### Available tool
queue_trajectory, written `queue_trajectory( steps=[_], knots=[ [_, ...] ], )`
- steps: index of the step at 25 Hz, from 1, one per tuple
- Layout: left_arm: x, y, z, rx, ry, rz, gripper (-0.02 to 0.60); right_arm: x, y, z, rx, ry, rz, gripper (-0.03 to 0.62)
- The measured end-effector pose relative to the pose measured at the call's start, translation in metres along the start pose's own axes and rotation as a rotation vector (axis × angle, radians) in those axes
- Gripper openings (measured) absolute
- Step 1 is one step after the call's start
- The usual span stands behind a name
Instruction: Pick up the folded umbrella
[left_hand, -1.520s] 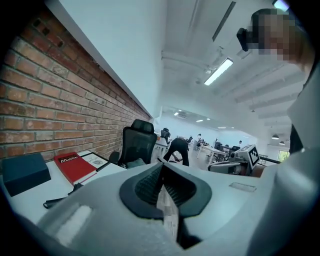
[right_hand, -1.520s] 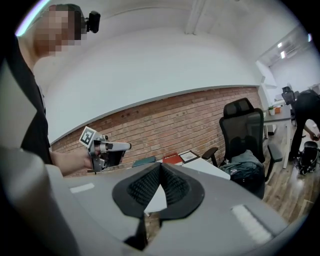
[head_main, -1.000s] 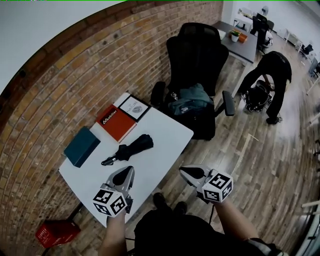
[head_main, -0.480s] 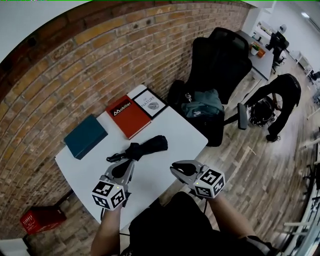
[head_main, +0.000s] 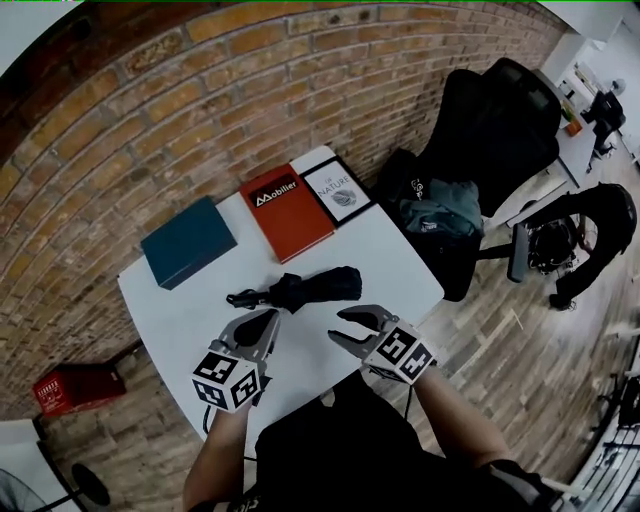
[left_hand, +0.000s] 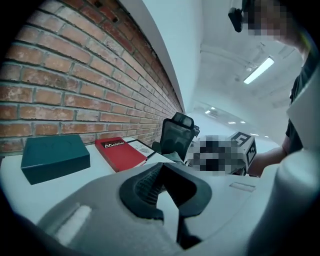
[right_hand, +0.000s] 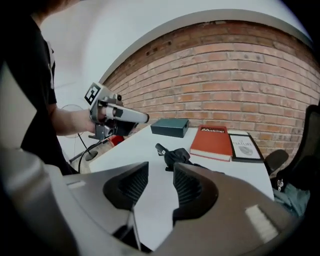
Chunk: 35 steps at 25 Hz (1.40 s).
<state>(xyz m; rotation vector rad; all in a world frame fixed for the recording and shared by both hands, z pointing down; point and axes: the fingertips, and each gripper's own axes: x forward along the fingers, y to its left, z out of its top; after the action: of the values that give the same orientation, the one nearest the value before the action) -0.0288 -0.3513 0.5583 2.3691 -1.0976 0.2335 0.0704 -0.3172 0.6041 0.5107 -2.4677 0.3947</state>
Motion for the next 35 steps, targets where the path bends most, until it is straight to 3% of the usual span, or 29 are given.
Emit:
queue_trajectory(
  steps=[6,16,23,31,35],
  knots=[
    [0.01,0.008,-0.003,-0.03,0.013,0.056,0.006,0.039,-0.026,0.008,-0.178,0.079,0.072,0.194],
    [0.003,0.023,0.002,-0.053,-0.007,0.13,0.006,0.09,-0.04,-0.009,-0.33,0.301,0.194,0.263],
    [-0.007,0.034,0.002,-0.082,-0.02,0.168,0.006,0.131,-0.055,-0.048,-0.449,0.523,0.278,0.306],
    [-0.023,0.046,-0.003,-0.108,-0.021,0.206,0.006,0.159,-0.061,-0.074,-0.611,0.694,0.33,0.295],
    [-0.026,0.047,-0.005,-0.117,-0.019,0.205,0.006,0.166,-0.06,-0.084,-0.629,0.763,0.362,0.305]
  ],
)
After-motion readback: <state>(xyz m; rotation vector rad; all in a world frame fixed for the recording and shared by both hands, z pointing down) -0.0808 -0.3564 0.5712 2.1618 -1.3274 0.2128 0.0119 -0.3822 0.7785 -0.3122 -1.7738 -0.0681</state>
